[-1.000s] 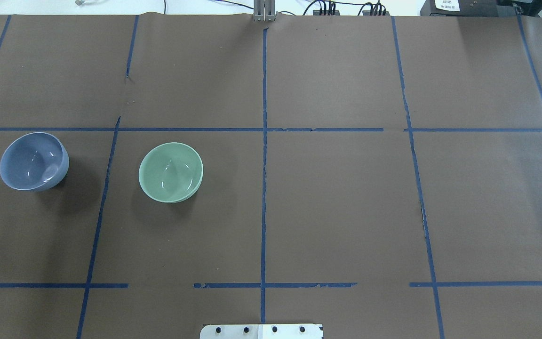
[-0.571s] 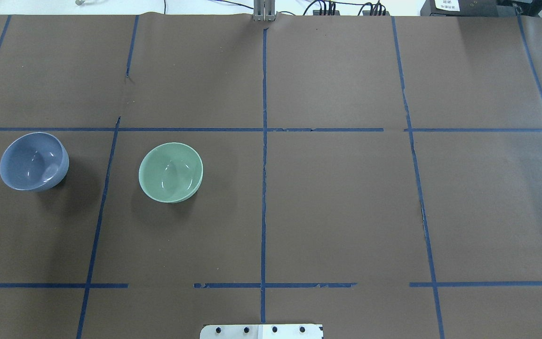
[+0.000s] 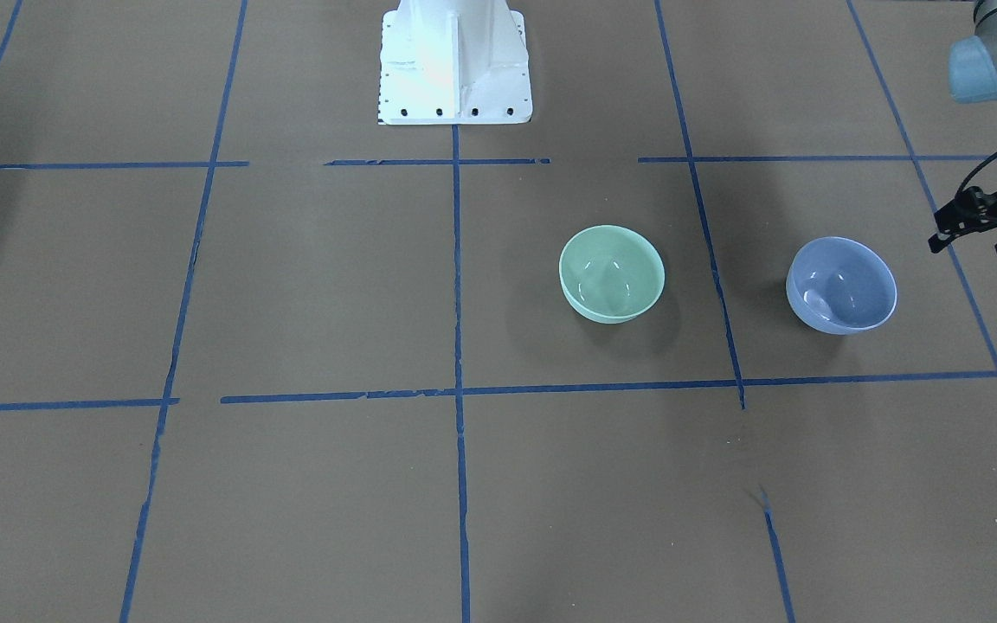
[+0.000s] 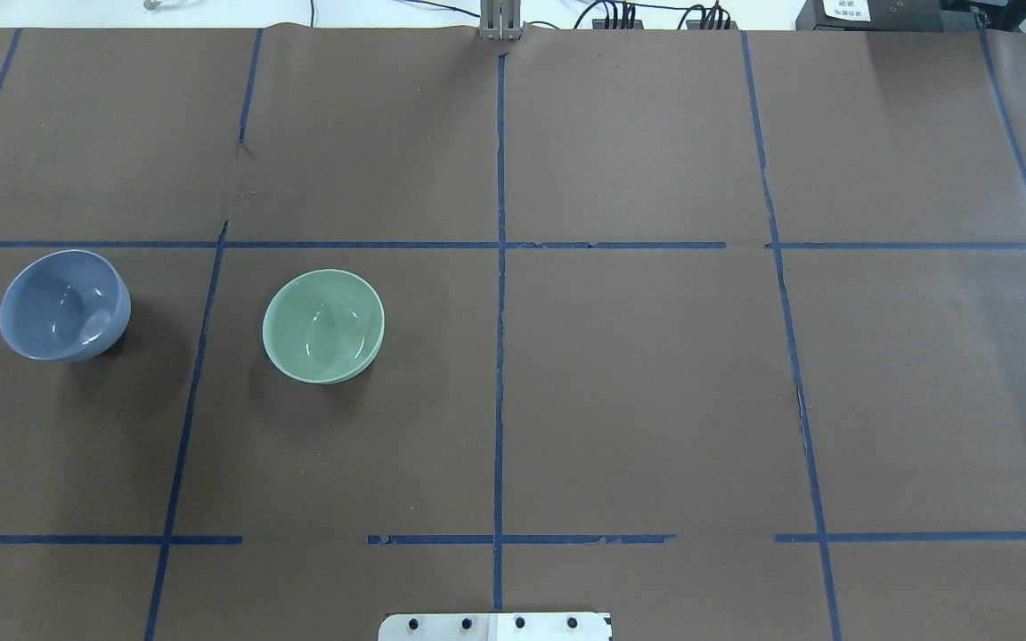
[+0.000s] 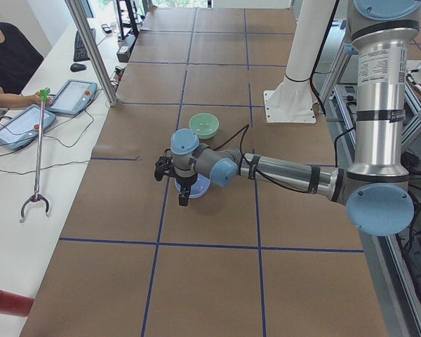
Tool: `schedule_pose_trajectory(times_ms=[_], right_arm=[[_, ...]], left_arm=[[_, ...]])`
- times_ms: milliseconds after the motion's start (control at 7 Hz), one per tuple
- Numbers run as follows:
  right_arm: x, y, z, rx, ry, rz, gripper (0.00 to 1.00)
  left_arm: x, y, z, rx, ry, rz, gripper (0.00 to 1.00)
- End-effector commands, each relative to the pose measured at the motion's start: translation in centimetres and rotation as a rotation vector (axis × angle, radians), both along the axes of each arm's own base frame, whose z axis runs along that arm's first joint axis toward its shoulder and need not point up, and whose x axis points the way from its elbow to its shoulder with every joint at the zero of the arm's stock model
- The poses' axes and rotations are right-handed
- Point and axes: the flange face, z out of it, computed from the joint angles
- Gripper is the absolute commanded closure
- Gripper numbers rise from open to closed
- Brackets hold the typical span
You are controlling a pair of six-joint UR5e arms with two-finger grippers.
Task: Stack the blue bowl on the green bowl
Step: 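Lower the left gripper onto the rim of the blue bowl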
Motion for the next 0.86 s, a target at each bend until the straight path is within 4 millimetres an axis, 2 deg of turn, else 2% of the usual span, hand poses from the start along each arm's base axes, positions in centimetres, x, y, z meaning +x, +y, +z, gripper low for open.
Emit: schedule_pose_trajectory(times_ms=[0,143,286,714], right_arm=[[0.0,0.0,0.0,0.000,0.000,-0.001,0.00],[0.0,0.0,0.0,0.000,0.000,-0.001,0.00],[0.0,0.0,0.0,0.000,0.000,0.000,0.00],[0.0,0.0,0.0,0.000,0.000,-0.001,0.00]], left_arm=[[6.0,1.0,2.2,-0.026,0.004,-0.038,0.00],[6.9,1.2,2.9,-0.030,0.007,-0.035,0.00],[8.2,1.7,3.6,-0.049,0.003,-0.020,0.08],[8.4,1.5,3.6,-0.044,0.003,-0.013,0.71]])
